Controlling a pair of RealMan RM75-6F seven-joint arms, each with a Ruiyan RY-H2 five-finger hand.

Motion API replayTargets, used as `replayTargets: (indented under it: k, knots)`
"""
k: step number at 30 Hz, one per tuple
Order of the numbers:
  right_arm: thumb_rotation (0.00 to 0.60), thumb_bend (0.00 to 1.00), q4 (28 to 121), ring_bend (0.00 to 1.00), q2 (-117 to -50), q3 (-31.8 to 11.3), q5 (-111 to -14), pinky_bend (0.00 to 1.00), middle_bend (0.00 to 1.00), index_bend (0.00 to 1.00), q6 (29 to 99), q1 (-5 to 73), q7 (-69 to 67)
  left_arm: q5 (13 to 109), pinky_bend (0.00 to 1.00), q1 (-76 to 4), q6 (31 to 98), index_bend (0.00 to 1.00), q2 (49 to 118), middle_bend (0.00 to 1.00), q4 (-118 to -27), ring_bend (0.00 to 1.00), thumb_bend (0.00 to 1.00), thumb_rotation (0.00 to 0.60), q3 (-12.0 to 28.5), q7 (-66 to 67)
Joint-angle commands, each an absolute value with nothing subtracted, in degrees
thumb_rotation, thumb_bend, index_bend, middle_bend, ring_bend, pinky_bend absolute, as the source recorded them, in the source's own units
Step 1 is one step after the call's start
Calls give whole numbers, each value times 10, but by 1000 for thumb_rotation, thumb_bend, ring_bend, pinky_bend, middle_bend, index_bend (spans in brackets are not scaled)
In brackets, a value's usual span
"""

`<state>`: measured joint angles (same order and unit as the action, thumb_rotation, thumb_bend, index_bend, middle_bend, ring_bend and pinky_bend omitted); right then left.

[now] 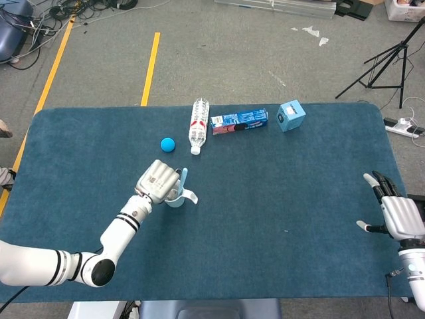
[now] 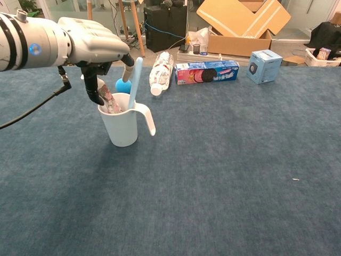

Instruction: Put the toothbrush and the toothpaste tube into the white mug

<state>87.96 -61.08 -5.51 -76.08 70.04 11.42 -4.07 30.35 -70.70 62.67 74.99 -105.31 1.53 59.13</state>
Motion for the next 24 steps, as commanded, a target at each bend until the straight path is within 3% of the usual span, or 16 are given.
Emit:
replayTargets:
  k: [1,24]
  knots:
    - [600,15,879,11,-611,-55,-761,397,19,109,700,114,-40,308,1000,-705,632,324,747,1000,-1056,1000,0,600,15,591]
    - [600,15,877,11,-620,-53,-756,397,24,109,698,116,-21,402,1000,-624,757,300,645,1000,-1188,1000,0,600,-7,588]
